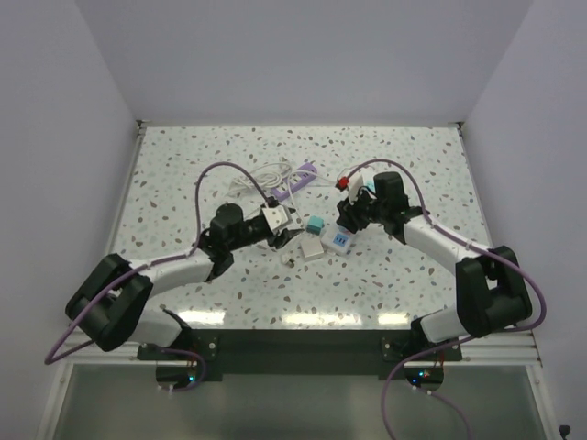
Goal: Insert the plug
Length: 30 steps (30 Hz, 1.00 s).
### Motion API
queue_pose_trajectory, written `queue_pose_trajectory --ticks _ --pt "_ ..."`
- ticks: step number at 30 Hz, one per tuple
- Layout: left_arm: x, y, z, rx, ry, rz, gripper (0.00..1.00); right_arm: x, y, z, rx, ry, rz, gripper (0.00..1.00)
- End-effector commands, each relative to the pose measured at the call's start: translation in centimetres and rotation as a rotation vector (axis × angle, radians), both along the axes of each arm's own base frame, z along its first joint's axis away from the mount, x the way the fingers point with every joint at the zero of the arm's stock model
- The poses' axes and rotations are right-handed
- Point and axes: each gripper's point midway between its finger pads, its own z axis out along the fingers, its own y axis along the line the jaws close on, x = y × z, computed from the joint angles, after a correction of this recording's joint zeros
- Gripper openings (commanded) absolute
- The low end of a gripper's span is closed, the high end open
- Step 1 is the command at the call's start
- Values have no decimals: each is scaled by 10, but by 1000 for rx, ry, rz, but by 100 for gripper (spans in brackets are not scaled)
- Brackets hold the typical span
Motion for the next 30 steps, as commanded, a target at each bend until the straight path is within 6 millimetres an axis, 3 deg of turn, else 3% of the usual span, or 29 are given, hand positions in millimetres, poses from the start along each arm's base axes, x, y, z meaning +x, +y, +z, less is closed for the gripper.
queue_pose_trajectory --ticks 1,4,5,6,7,8,16,17,19,30 --pt "1 -20 17 -84 -46 -38 60 -11 -13 -18 -47 82 -55 0" --pt "-5 -42 5 -113 -44 -57 59 -11 -12 -19 -45 89 -55 0" --pt "-12 -57 10 -132 -67 -80 59 -11 -12 -22 -47 97 -56 0" --pt "-8 -63 -7 -111 -47 -51 58 -11 -12 -23 -48 100 -56 0" --pt "-14 -73 -10 -114 -48 -60 58 -10 -11 -23 -50 100 -57 0" --pt "-12 -75 -5 -147 -68 -47 58 -10 -11 -23 -47 103 -58 0" --pt "-2 -86 -14 -244 -47 46 58 -9 -10 -19 -35 95 -61 0" --pt "1 -88 -6 -278 -68 53 58 -10 -10 -20 -36 97 -60 0" --pt "7 -92 -16 -275 -51 69 58 -10 -10 -20 -34 102 -62 0" --pt "24 -126 -28 -291 -20 53 58 -9 -10 -22 -37 114 -72 0"
